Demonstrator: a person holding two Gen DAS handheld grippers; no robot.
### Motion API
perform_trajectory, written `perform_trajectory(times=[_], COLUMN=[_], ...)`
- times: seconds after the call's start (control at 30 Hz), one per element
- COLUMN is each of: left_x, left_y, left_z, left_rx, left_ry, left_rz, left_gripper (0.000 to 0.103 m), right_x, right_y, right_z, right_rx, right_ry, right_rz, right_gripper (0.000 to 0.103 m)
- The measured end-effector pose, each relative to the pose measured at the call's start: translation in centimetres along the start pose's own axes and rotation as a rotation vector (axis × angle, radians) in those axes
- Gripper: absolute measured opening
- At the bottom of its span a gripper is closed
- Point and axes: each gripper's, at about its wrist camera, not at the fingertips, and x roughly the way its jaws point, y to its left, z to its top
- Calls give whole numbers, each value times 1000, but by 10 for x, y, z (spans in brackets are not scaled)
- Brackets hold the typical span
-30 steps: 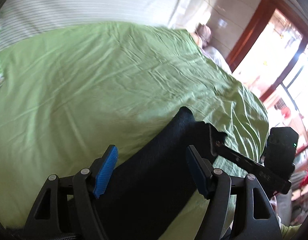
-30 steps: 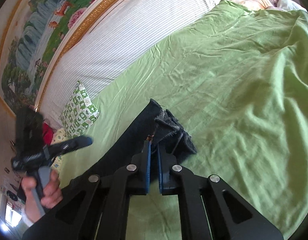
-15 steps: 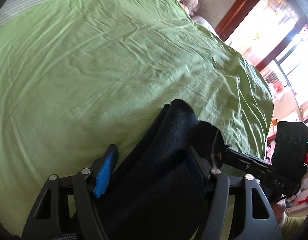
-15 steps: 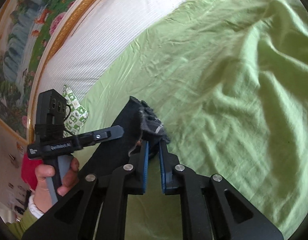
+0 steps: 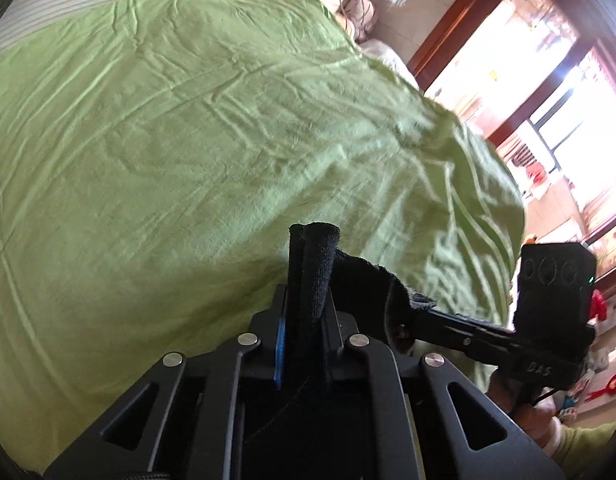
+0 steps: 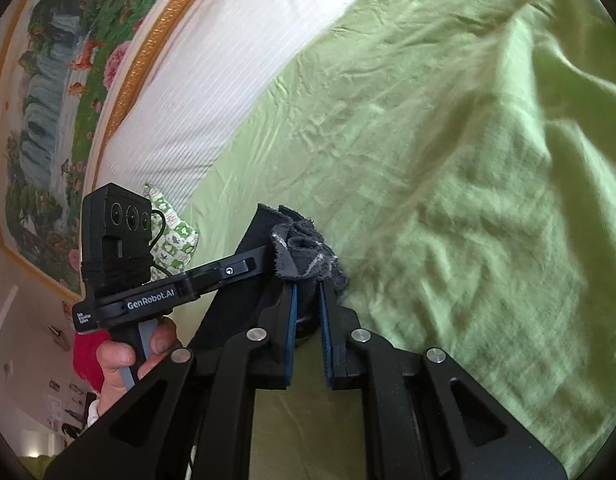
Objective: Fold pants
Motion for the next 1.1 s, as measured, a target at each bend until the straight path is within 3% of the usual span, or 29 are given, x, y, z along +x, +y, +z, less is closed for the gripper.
perform_trajectory(times=[0.07, 0.33, 0.37, 0.4, 0.43, 0.47, 0.5, 0.87, 1.0, 1.1], left_x=[-12, -54, -58, -59, -60, -61, -62, -107, -131, -151], left_y=[-2, -8, -8, -8, -8, -8, -9, -25, -19, -10], left_z=[-1, -11, -12, -12, -13, -14, -14, -35, -51, -64], left_rx=[-2, -18, -22, -24, -28, -32, -32, -3, -12, -33], left_ry=[-25, -112, -121, -124, -126, -126, -127, -187, -221, -260], left_rz=[-15, -64, -65, -64, -62, -65, -70, -112, -96, -98], left_gripper=[12, 11, 12, 12, 11, 11, 11, 11, 11, 11], right_x=[-5, -21, -20, -18, -16, -15, -15, -3, 1, -4], right_y=[7, 38, 38, 37, 34, 31, 29, 28, 51, 77], right_z=[-1, -3, -3, -3, -4, -7, -7, -6, -10, -16], right_rx=[-27, -94, -87, -79, -61, -41, -31, -55, -121, -197], right_ry=[-13, -57, -48, -38, -24, -24, -30, -41, -12, -17], right_rz=[13, 51, 18, -2, -22, -24, -18, 100, 194, 235], right_gripper=[6, 9, 15, 40, 73, 80, 81, 61, 19, 13])
